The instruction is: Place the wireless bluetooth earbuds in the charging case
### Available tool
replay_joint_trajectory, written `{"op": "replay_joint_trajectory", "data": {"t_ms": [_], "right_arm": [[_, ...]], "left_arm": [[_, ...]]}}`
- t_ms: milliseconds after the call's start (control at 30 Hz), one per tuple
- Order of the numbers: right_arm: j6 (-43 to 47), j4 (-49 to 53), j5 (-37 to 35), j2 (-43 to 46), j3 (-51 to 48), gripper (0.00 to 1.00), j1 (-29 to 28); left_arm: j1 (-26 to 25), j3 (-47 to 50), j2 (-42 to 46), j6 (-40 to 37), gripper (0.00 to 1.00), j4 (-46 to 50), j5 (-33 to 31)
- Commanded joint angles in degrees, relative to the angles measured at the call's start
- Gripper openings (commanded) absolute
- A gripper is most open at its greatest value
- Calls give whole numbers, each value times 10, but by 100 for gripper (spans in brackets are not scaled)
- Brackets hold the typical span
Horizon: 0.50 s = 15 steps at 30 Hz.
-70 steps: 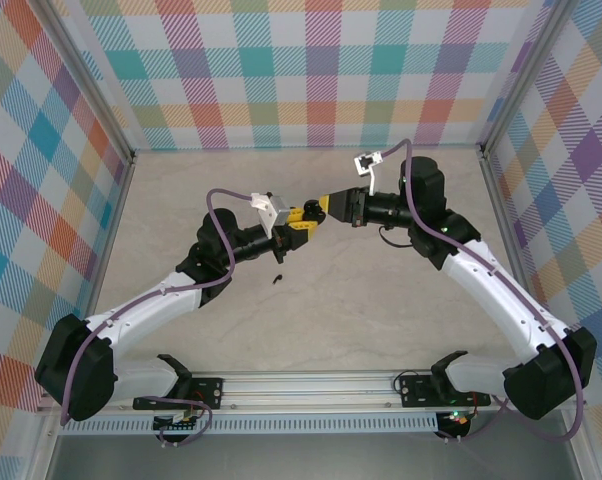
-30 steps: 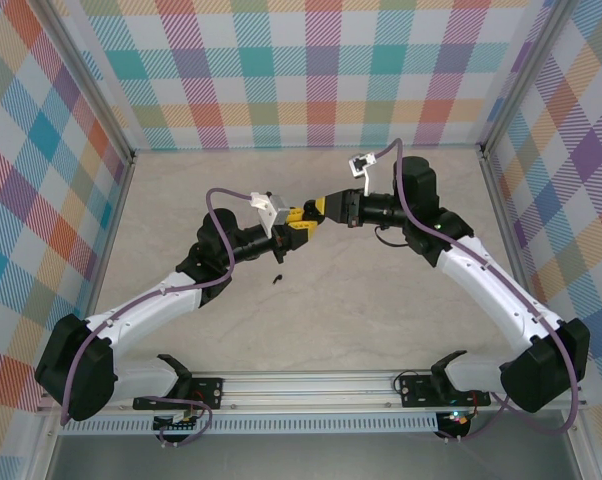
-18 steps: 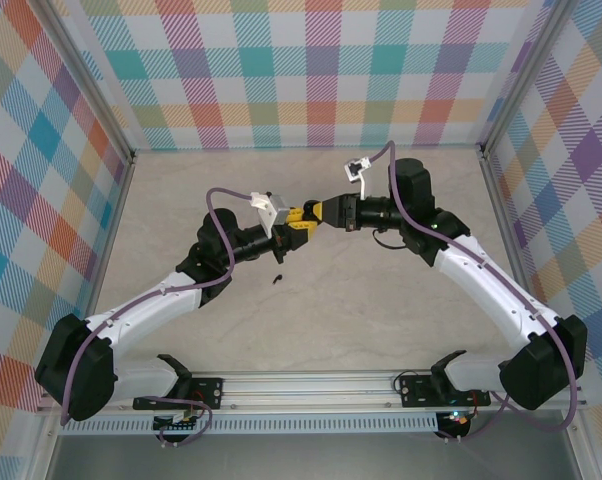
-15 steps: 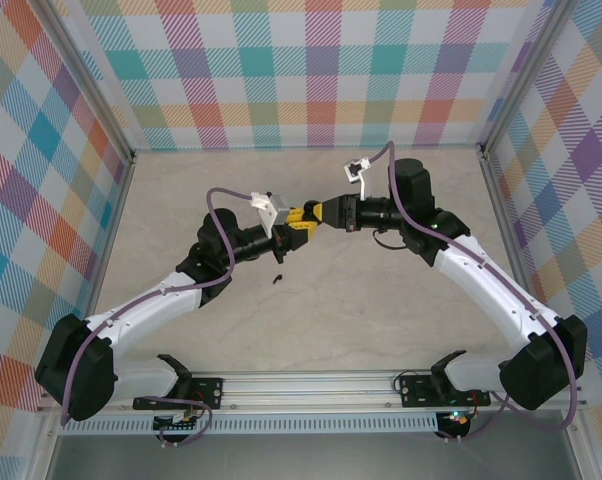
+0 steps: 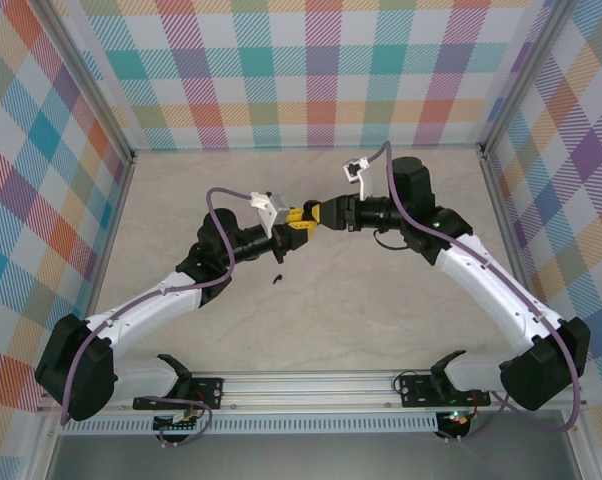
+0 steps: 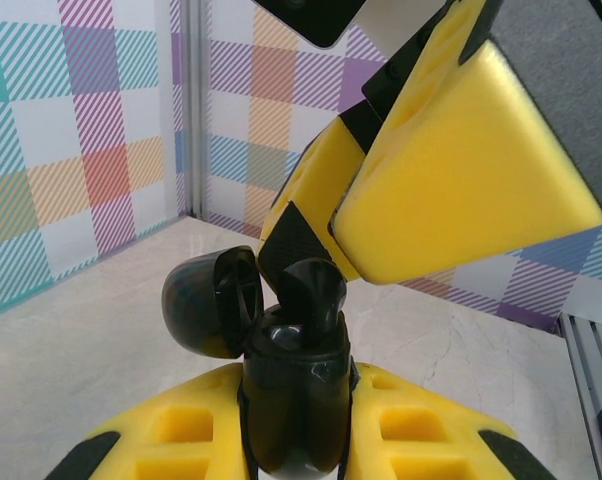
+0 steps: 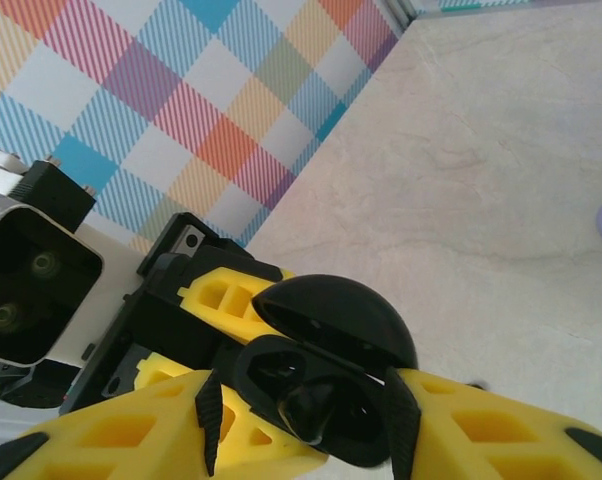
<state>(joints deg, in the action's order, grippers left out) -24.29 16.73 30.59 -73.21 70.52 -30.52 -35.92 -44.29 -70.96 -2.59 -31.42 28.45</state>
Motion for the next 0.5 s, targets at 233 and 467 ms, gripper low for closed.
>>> {"op": "replay_joint_trajectory", "data": {"t_ms": [233, 467], "right_arm": [[37, 46, -37, 14, 20, 49, -2], [40, 56, -56, 16, 19, 48, -2]], "left_arm": [[-7, -18, 8, 5, 0, -11, -2], [-7, -18, 11, 5, 0, -8, 2]]}}
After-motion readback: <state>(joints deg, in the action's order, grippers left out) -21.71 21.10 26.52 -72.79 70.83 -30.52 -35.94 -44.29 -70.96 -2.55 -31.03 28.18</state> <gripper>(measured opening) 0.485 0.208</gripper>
